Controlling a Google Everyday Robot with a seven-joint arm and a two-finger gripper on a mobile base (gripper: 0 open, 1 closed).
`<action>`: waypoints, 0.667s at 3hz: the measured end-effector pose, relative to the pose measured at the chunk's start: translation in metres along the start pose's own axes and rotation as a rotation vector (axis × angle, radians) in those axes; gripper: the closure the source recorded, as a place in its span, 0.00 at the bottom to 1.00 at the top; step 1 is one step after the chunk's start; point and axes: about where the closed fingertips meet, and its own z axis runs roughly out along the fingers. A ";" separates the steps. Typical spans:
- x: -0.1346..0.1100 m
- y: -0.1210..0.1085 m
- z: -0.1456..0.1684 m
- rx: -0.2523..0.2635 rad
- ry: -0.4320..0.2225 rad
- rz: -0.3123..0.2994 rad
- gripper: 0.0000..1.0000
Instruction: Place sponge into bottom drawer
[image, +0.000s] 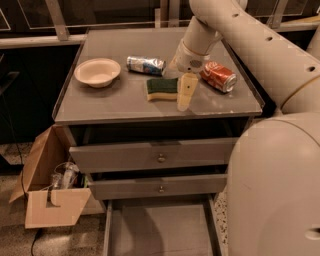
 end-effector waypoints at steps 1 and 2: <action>0.002 0.001 0.002 -0.003 -0.001 0.002 0.00; 0.002 0.001 0.002 -0.003 -0.001 0.002 0.16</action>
Offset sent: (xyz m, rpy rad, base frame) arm -0.0004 -0.0012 -0.0022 0.0004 0.0037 -0.0007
